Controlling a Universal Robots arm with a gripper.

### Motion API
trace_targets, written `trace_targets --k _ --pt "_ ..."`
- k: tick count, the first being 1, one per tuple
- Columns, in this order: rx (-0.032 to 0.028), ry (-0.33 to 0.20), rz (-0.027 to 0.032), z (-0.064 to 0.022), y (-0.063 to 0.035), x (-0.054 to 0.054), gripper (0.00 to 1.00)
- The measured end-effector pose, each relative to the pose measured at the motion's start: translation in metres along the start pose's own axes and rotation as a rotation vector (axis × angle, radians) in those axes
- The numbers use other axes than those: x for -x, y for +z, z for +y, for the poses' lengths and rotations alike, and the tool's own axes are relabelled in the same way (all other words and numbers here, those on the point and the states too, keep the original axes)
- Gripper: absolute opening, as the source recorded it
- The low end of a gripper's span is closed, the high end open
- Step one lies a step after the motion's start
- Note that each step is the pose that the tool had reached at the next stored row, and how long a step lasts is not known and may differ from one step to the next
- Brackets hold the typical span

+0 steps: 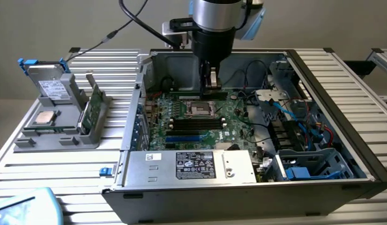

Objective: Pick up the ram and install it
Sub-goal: 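Insert the ram into the slot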

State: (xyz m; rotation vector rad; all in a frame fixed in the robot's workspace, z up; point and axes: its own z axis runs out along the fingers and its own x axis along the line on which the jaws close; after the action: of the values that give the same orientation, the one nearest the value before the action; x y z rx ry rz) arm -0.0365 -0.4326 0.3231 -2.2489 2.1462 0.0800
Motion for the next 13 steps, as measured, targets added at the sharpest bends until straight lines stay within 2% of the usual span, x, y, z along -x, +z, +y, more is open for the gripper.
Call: trace_targets --k 10,13 --pt "-0.0003 0.005 0.0004 -0.0015 0.0181 -0.001 0.14" --pt "-0.0005 0.006 0.0032 -0.0018 0.0222 -0.001 0.14"
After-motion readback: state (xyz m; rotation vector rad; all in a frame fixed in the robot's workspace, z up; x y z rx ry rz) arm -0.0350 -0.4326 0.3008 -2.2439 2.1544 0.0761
